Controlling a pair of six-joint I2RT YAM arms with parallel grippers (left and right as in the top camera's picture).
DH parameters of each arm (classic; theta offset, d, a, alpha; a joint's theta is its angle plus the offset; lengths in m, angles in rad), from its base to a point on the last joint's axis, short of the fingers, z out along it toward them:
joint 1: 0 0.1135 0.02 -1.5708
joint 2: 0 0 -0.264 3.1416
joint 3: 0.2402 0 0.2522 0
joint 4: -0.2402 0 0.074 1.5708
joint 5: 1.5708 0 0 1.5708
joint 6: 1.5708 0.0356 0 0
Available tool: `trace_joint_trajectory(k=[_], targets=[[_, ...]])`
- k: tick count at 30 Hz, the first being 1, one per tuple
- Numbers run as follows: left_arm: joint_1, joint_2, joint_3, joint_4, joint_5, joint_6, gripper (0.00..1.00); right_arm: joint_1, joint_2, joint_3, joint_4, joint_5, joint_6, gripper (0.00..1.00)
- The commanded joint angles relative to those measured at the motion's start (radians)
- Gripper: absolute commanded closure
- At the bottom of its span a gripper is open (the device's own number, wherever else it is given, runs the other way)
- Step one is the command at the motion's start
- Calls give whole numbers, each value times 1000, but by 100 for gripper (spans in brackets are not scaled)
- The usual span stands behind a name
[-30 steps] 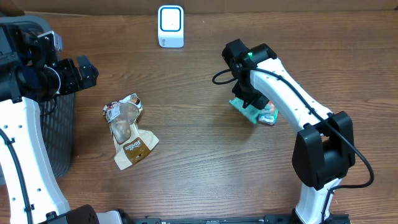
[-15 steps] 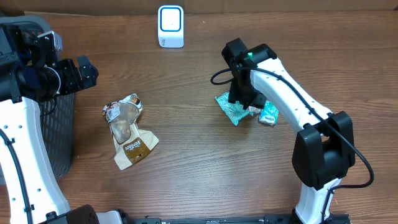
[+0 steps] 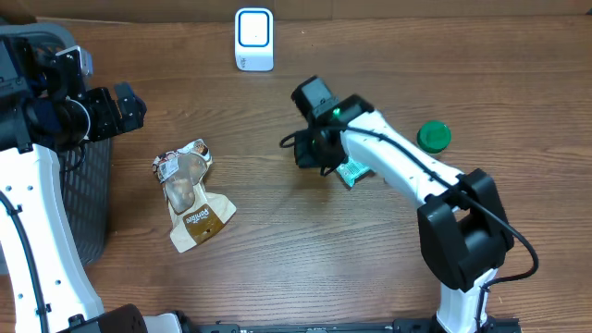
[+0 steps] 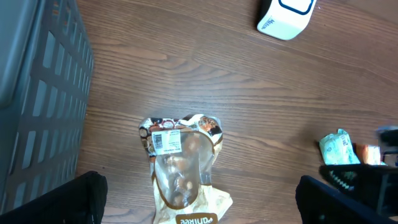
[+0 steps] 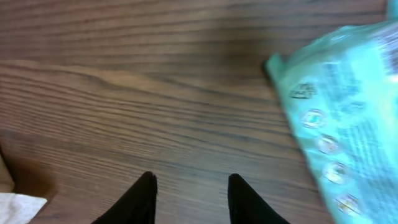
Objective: Scan the item barcode
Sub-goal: 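Release the wipes pack and press it down beside the packs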
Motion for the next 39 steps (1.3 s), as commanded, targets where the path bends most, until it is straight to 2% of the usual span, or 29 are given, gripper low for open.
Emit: trace_joint_trajectory(k=[1,8,22,39], targets=[[-2,-1,13,0,0,15,1,-19,10,-53,53,-8,-18,67],[-2,-1,13,0,0,15,0,-74,37,-76,76,-28,18,68],[-2,-1,13,0,1,15,1,-216,37,-76,-16,-24,95,68],[-2,-1,13,0,1,15,1,-302,37,-76,-58,3,63,72]])
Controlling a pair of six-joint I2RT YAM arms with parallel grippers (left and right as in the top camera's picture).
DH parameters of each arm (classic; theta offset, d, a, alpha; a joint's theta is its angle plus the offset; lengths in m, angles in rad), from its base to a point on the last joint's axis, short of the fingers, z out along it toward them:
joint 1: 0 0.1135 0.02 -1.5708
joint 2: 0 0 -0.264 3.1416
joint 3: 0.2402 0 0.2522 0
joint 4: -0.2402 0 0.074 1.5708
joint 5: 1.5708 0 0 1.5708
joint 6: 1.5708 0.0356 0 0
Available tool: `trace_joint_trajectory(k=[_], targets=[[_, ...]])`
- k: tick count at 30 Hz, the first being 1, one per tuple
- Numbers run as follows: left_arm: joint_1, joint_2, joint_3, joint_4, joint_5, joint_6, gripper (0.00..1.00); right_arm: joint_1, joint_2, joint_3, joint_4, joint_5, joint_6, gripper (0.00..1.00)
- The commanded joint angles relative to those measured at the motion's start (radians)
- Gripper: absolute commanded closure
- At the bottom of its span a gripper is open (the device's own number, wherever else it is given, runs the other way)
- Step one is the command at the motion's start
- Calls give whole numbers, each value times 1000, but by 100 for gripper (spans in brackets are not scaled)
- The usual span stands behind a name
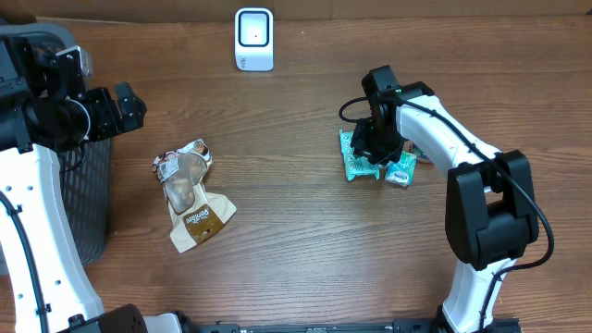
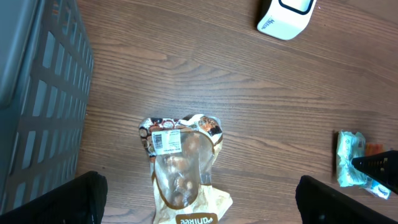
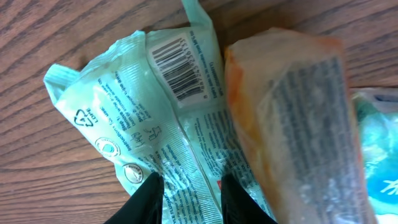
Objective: Scan the item barcode
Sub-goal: 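Release the wipes pack and press it down beside the packs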
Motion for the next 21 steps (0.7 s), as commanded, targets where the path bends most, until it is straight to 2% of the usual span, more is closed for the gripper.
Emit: trace_joint_trajectory(k=[1,11,21], targets=[[-1,-1,13,0,1,15,0,-4,6,-4,0,27,-23,73],[-1,-1,13,0,1,15,0,-18,6,-4,-35,131,-25,72],[-1,-1,13,0,1,15,1,-42,6,-4,-38,204,-137,72]])
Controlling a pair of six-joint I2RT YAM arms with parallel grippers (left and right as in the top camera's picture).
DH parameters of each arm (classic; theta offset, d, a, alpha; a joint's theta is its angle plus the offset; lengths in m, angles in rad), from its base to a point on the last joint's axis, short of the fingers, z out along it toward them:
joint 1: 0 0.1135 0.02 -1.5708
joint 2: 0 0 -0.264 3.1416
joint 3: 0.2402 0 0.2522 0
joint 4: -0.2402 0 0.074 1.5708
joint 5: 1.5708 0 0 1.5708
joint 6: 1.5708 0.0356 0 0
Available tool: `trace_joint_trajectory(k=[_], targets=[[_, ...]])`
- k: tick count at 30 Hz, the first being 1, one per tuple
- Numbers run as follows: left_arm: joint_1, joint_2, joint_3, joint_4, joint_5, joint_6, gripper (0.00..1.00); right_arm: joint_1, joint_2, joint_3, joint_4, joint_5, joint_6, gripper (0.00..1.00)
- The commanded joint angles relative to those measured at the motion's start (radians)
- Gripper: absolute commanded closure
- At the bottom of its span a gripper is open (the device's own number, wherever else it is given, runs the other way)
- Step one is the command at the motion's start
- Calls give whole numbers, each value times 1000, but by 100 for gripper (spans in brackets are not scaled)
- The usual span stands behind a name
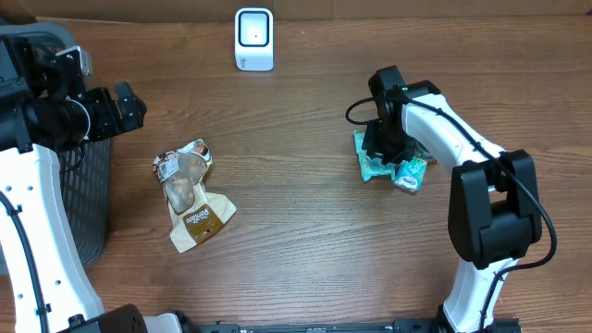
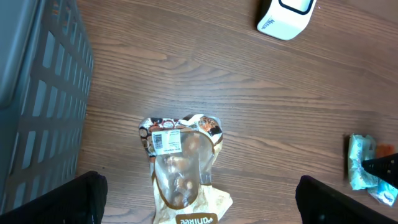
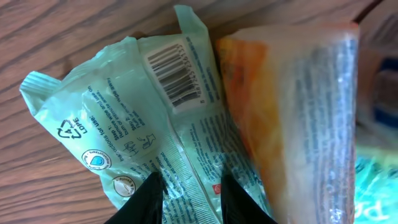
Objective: Scan the item barcode
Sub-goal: 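Release the wipes pack and press it down beside the packs, then move the right gripper left and grasp the clear bread bag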
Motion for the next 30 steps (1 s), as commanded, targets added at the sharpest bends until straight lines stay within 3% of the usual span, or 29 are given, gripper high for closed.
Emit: trace_joint_trajectory(k=[1,12,19,24,28,30], targets=[[-1,-1,13,0,1,15,0,-12,6,-4,3,61,-75,73],[-1,-1,13,0,1,15,1,-17,6,14,-18,131,-85,76],[-1,-1,13,0,1,15,1,-17,6,138,-123,82,-85,81],[-1,-1,13,0,1,15,0,-5,6,280,-195,-113,-139,63],[-1,-1,13,0,1,15,1,34,6,298,-140,-362,-167,50],[-1,-1,13,0,1,15,0,74,10,287,-82,-465,-172,37]])
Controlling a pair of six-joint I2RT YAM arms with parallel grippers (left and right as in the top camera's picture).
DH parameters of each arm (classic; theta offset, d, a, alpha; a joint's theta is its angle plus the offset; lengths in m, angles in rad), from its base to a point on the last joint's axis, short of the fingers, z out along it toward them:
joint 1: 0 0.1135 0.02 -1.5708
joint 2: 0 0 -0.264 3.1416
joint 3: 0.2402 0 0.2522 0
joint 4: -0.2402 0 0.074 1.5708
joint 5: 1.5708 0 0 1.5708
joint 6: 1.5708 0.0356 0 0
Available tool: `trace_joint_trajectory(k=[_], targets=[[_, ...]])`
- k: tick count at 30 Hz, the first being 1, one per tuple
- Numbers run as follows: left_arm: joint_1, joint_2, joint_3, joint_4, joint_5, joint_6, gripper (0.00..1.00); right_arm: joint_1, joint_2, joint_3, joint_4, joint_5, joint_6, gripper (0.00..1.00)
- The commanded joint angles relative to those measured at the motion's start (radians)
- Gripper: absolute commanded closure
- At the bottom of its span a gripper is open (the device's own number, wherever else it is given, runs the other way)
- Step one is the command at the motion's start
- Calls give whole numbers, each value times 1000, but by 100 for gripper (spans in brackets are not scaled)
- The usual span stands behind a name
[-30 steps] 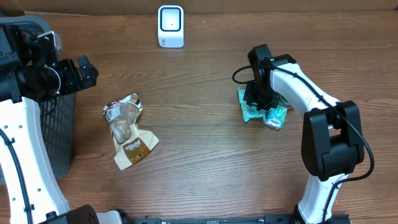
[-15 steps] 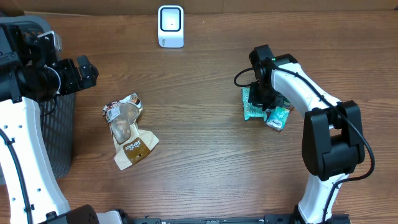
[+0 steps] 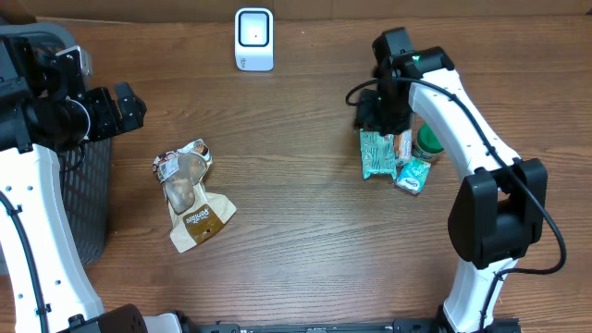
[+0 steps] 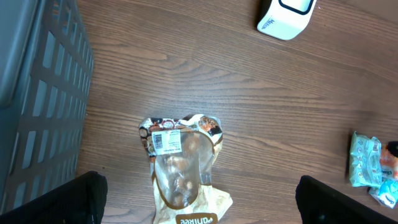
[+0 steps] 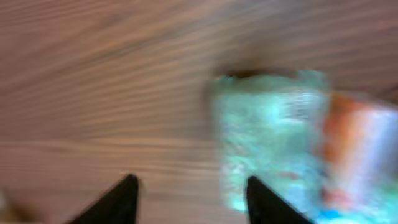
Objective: Scan the item barcode
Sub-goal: 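Move the right gripper left and grasp the clear bread bag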
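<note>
A pale green packet (image 3: 376,154) lies flat on the table, blurred in the right wrist view (image 5: 267,137). My right gripper (image 3: 379,104) hangs open just behind it, holding nothing (image 5: 196,202). The white barcode scanner (image 3: 253,39) stands at the back centre (image 4: 286,15). A brown snack pouch (image 3: 190,194) lies at the left with its barcode label up (image 4: 183,168). Up by the basket, my left gripper (image 3: 120,106) is wide open and empty (image 4: 199,186).
An orange packet (image 3: 403,146), a green-lidded jar (image 3: 428,143) and a blue packet (image 3: 413,175) crowd the green packet's right side. A dark mesh basket (image 3: 88,208) stands along the left edge (image 4: 37,93).
My right gripper was low on the green packet with its fingers close together. Now it is higher and farther back, fingers wider apart, and the packet lies straight on the table. The left arm is unchanged.
My right gripper was low over bare wood left of the green packet. Then it sat on the packet, barcode in view, and the packets lay farther right. Later they lay closer to the jar. Now the gripper is off the packet and open.
</note>
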Motion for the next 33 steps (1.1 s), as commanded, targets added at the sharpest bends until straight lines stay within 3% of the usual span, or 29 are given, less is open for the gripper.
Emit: trace_joint_trajectory(k=[1,4,17,27,33], targets=[[-2,-1,13,0,1,15,0,81,13,1,64,-271,-39,31],[-2,-1,13,0,1,15,0,162,28,-18,152,-317,-41,22],[-2,-1,13,0,1,15,1,502,139,-45,417,-329,-37,16],[-2,-1,13,0,1,15,0,589,227,-45,526,-330,-56,13],[-2,-1,13,0,1,15,0,601,261,-45,565,-330,-56,18]])
